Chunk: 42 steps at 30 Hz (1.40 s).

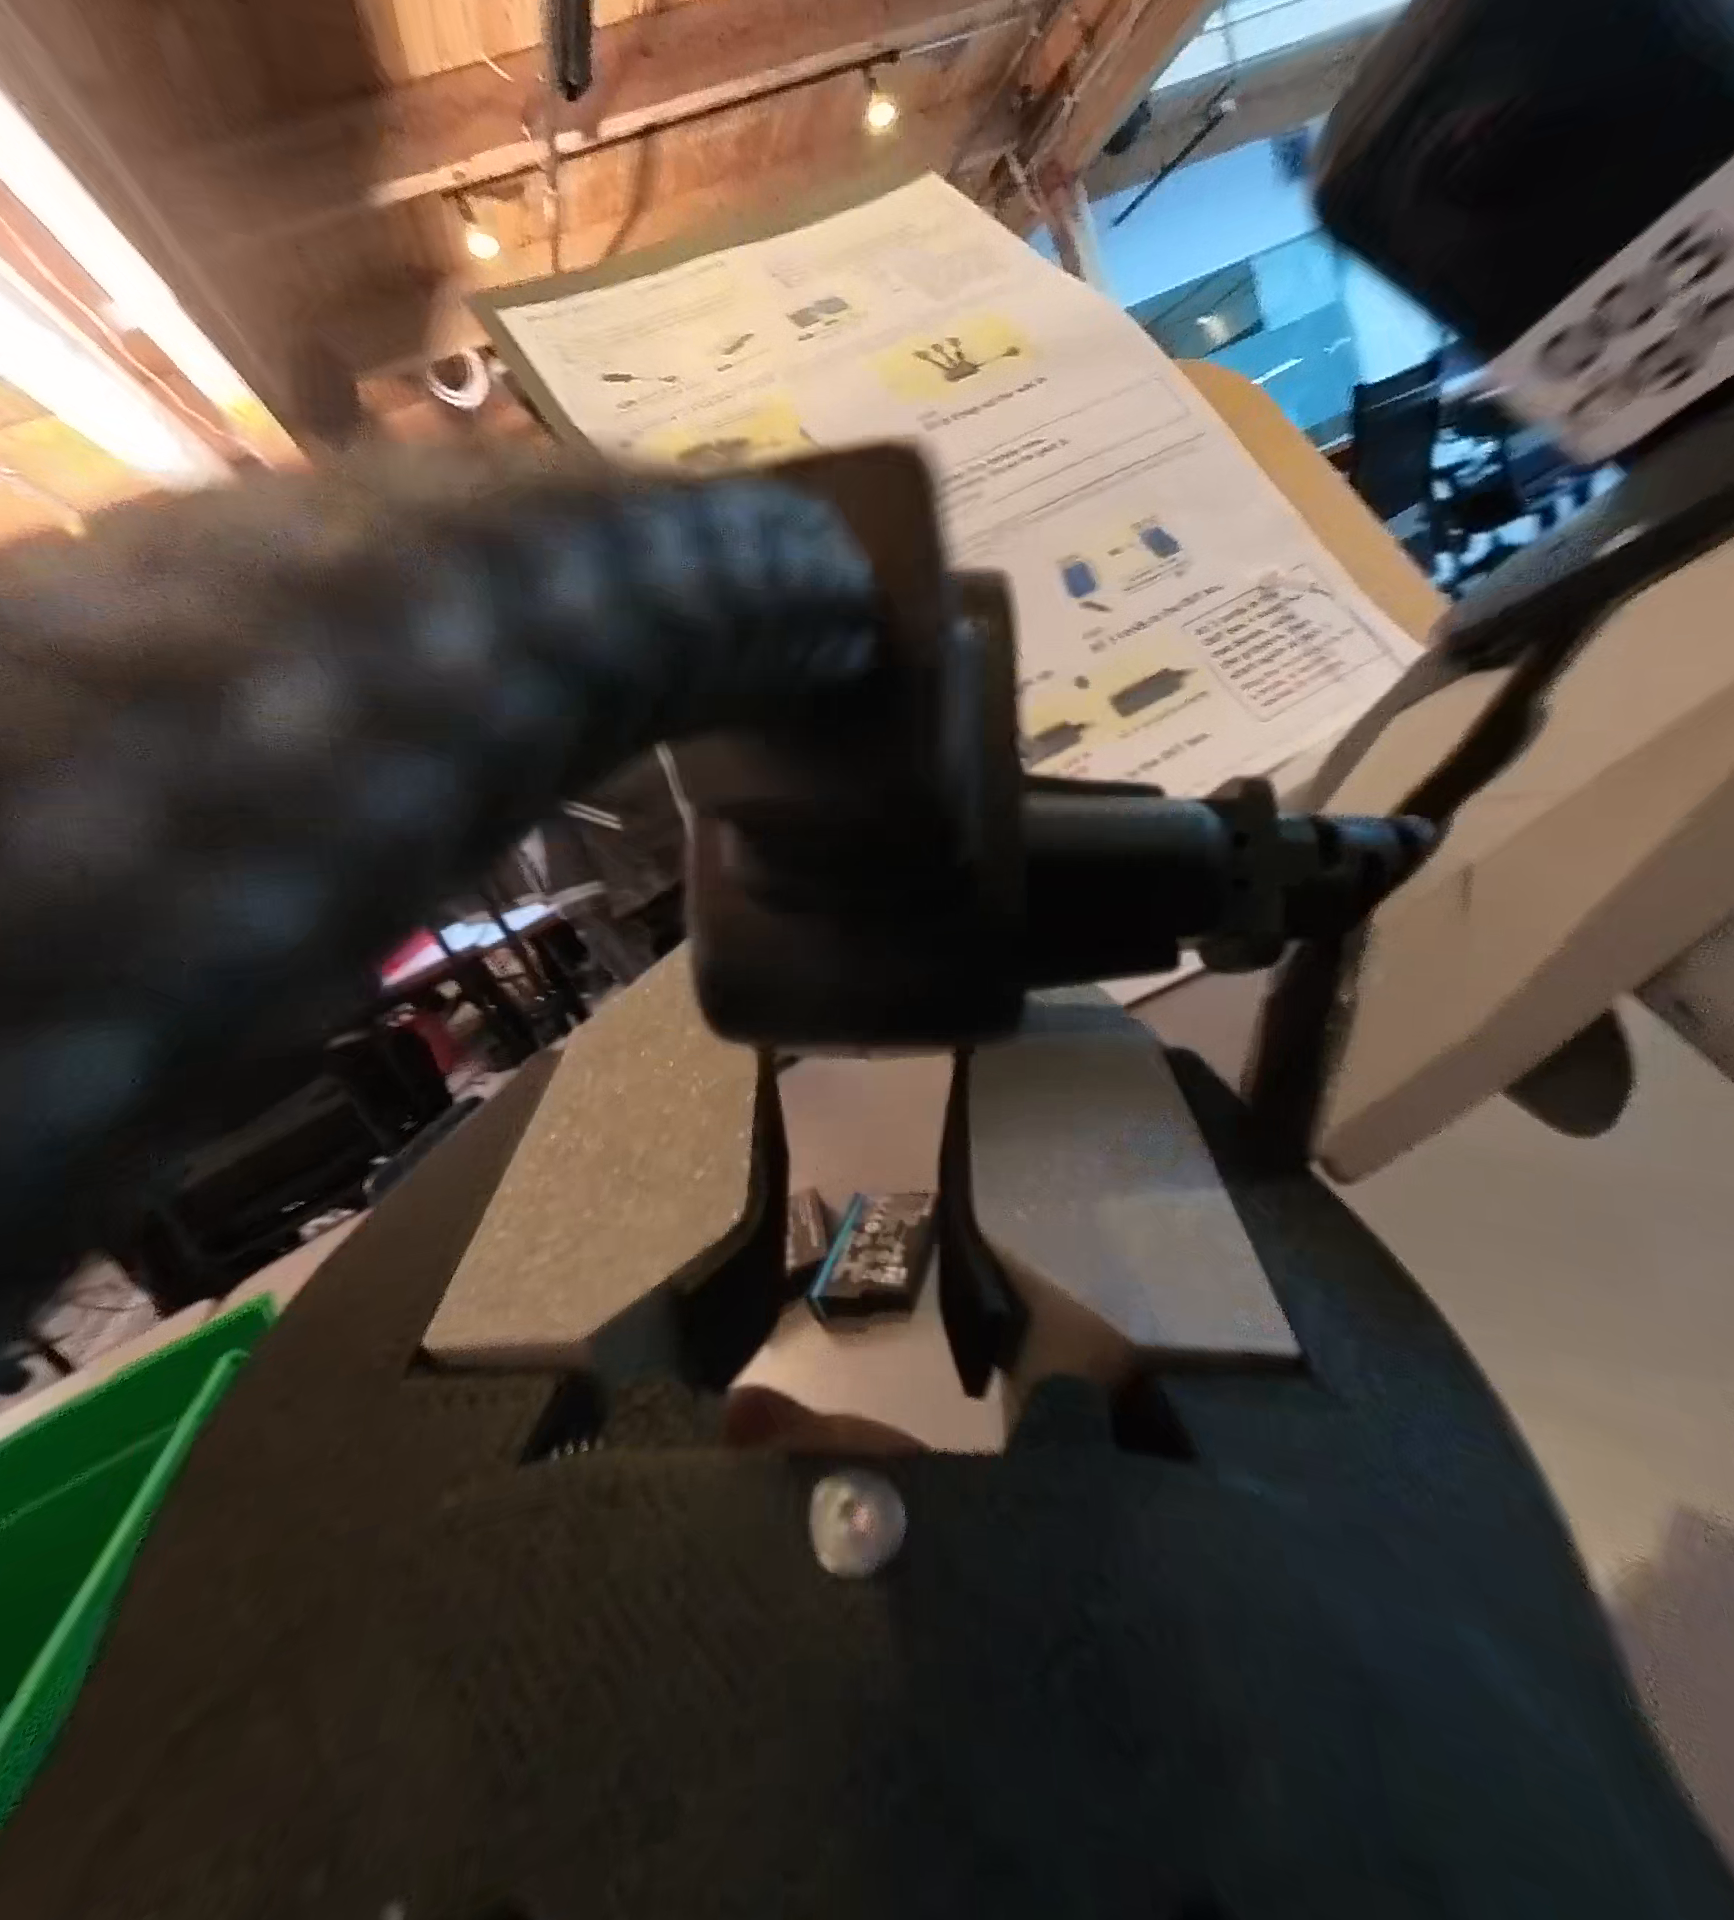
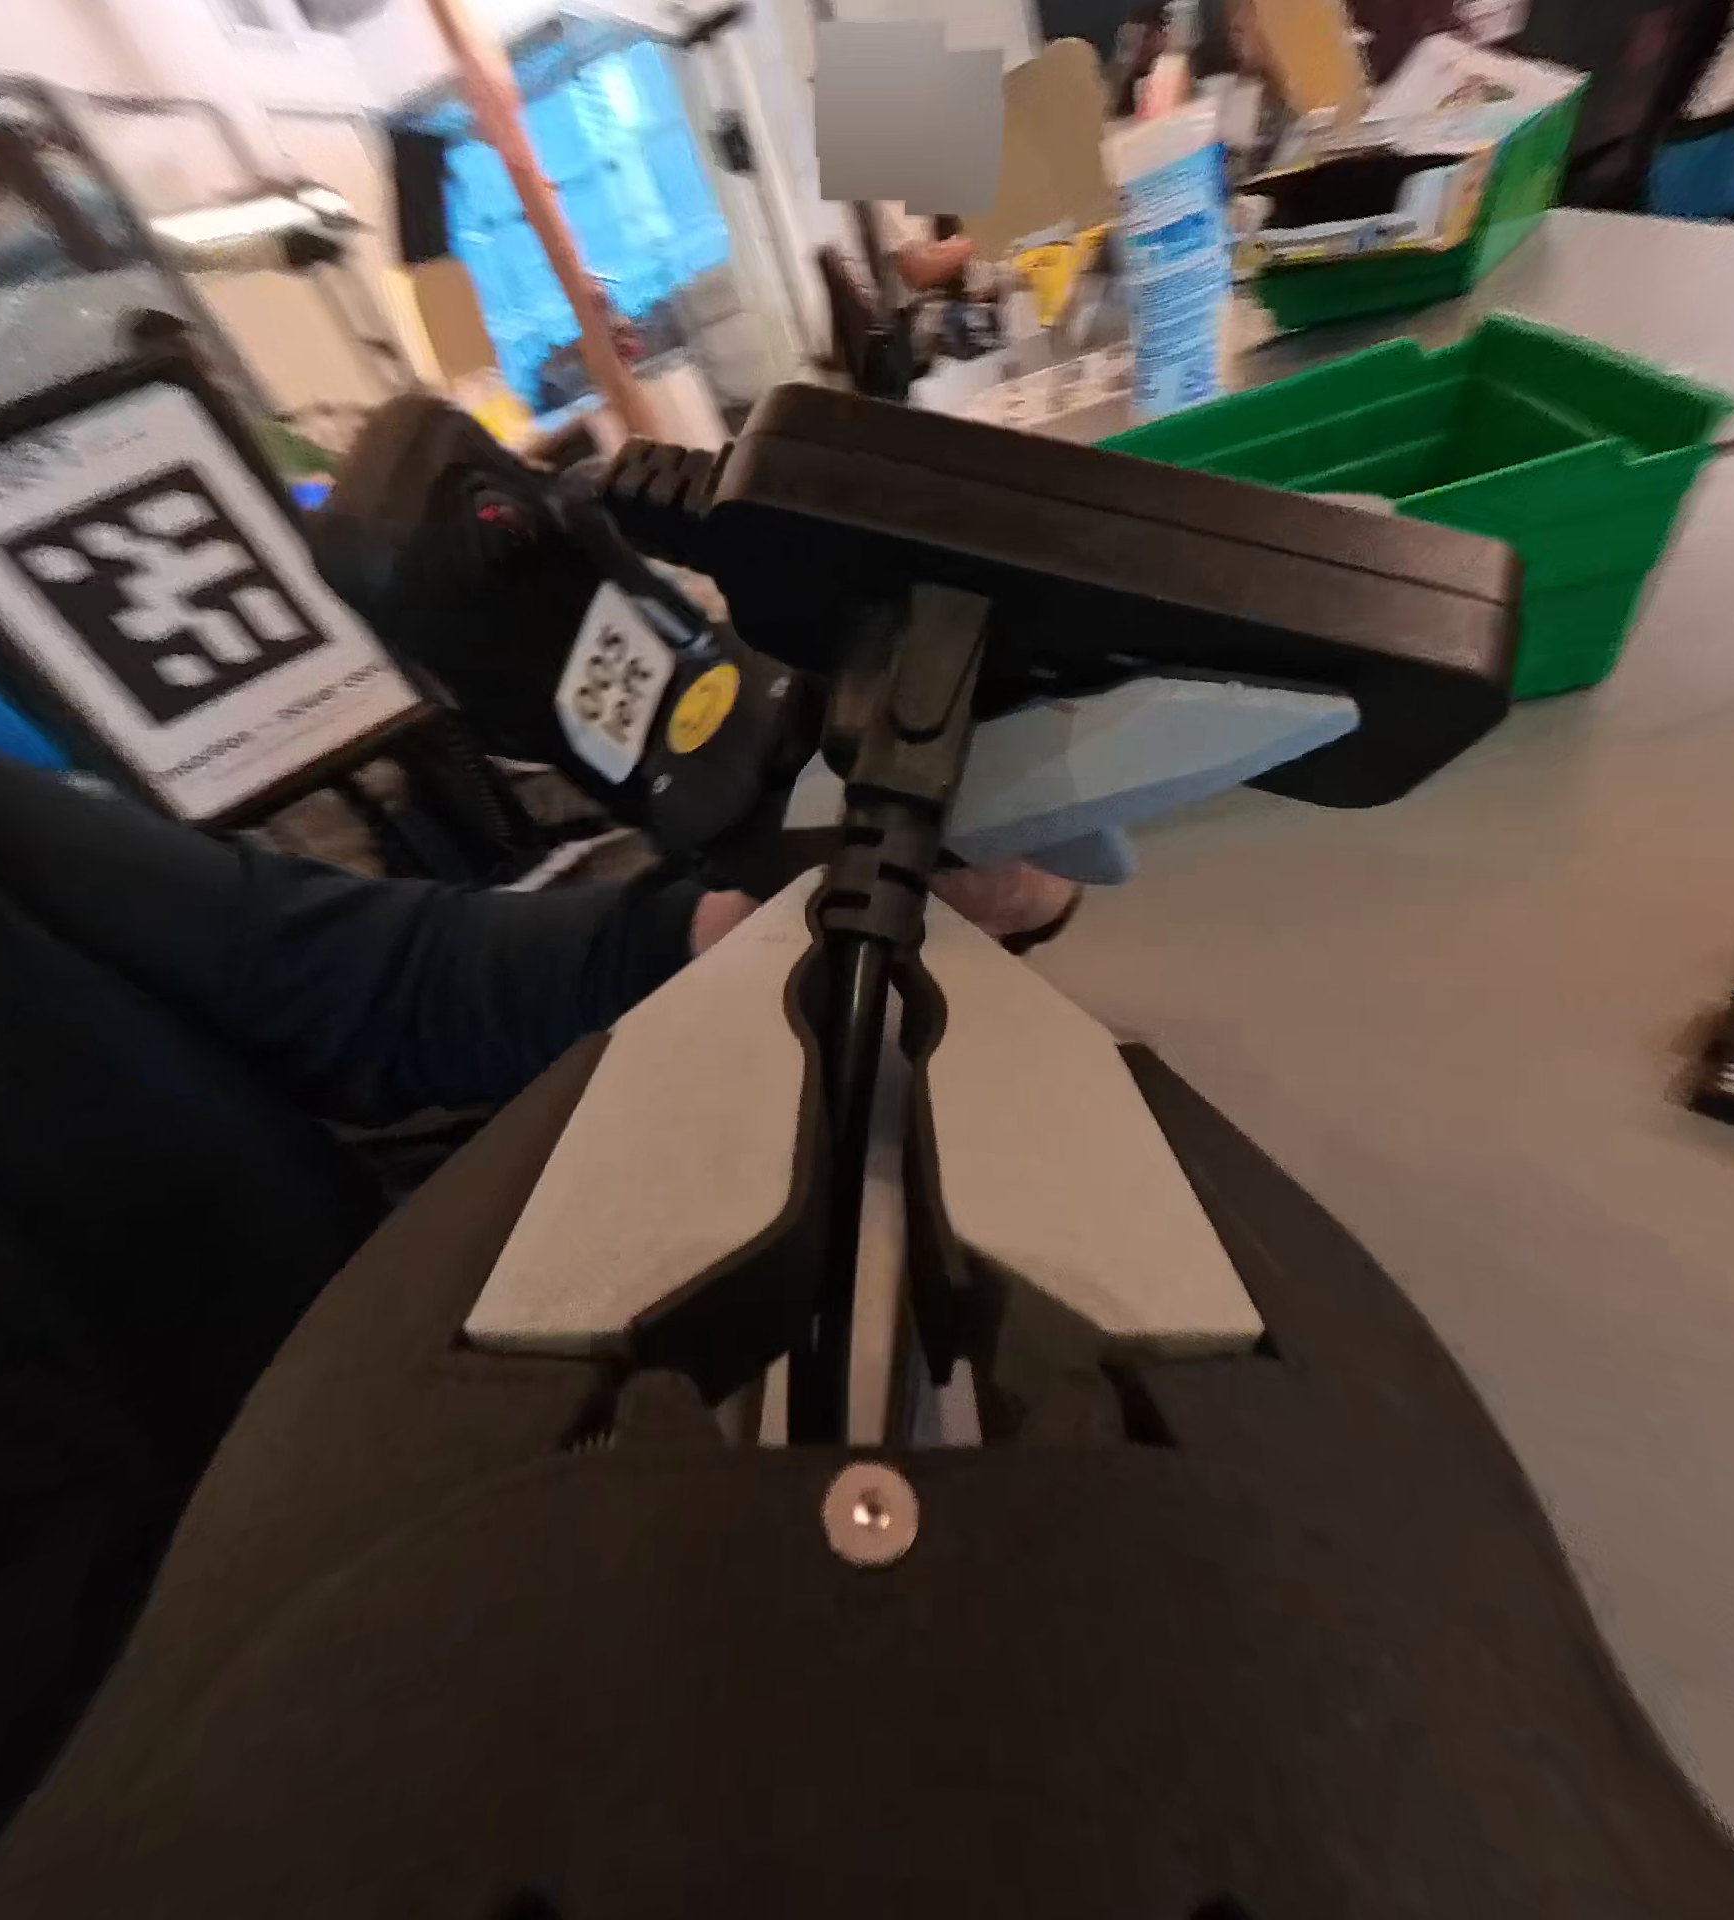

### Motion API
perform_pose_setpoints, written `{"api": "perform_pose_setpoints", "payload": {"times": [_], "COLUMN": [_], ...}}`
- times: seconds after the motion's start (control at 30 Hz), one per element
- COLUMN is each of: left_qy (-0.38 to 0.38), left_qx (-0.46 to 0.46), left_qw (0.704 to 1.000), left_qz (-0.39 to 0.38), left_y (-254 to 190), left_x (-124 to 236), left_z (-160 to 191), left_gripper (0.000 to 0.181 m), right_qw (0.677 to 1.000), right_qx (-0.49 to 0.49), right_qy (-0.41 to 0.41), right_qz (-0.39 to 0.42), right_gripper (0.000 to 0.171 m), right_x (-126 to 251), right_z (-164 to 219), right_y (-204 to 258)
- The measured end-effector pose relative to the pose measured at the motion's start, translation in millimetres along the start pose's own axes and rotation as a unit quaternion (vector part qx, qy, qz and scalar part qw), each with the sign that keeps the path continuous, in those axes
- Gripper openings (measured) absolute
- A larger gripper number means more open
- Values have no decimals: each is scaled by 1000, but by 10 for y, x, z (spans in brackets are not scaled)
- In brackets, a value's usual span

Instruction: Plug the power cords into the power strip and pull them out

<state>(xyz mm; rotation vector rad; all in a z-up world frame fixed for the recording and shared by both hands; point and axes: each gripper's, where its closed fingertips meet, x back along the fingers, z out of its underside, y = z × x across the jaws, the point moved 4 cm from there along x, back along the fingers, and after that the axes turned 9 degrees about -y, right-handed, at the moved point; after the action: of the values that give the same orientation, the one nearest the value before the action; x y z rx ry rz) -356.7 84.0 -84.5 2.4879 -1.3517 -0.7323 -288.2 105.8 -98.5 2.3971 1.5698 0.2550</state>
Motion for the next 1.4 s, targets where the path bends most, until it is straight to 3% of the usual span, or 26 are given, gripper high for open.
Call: {"api": "perform_pose_setpoints", "payload": {"times": [0.1,0.3,0.57,0.8,0.97,1.13,1.4], "left_qy": [9,3,19,5,41,7,-1], "left_qx": [29,6,-12,-20,-49,-20,-5], "left_qw": [1000,1000,999,999,997,999,1000], "left_qz": [4,-10,-27,-33,-39,-32,-27], "left_y": [-11,3,8,63,11,26,52], "left_x": [-3,-29,-30,-8,-40,24,-3], "left_z": [35,61,54,57,100,-6,34], "left_gripper": [27,29,27,28,27,27,28], "right_qw": [998,999,1000,995,997,999,993], "right_qx": [-43,9,-13,41,21,21,78], "right_qy": [-12,2,0,23,34,22,37], "right_qz": [-43,41,26,92,73,18,80], "right_gripper": [6,6,5,3,3,2,1], "right_x": [11,-11,58,-22,97,53,-19], "right_z": [38,9,16,12,42,35,5], "right_y": [-37,-13,-117,-39,-185,-87,12]}}
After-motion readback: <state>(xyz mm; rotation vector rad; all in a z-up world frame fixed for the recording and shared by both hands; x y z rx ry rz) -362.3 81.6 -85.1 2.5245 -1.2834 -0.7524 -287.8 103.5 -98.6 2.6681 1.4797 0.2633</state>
